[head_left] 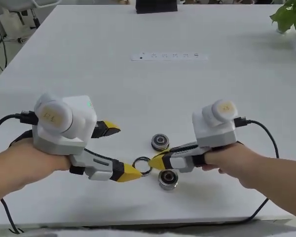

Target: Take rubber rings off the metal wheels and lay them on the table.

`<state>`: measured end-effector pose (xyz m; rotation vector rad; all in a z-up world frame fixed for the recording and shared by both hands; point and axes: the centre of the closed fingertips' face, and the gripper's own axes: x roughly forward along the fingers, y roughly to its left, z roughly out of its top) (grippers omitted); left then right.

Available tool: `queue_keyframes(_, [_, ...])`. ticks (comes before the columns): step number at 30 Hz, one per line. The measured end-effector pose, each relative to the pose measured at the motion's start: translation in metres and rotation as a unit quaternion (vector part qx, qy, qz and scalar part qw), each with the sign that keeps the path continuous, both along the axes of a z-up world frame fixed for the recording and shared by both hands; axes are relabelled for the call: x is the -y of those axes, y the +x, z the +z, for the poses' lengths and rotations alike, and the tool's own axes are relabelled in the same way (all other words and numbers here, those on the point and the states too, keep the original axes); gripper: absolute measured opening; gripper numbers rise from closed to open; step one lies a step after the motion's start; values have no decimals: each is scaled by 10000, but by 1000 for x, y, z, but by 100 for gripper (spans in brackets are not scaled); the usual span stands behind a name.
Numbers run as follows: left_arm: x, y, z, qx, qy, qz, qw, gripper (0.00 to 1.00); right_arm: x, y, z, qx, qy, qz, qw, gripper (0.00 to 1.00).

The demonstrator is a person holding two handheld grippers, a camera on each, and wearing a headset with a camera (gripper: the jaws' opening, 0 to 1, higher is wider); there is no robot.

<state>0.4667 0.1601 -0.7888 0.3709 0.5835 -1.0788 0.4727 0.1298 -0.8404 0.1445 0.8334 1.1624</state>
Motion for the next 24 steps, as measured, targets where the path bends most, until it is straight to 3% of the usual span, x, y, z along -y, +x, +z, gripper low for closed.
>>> queue_keyframes(13, [1,4,0,-4,-3,17,10000,68,8,13,15,171,178,-238,9994,17])
queue_keyframes(24, [6,11,0,-15,-10,-7,10000,67,18,23,22,462,226,-383,9979,20])
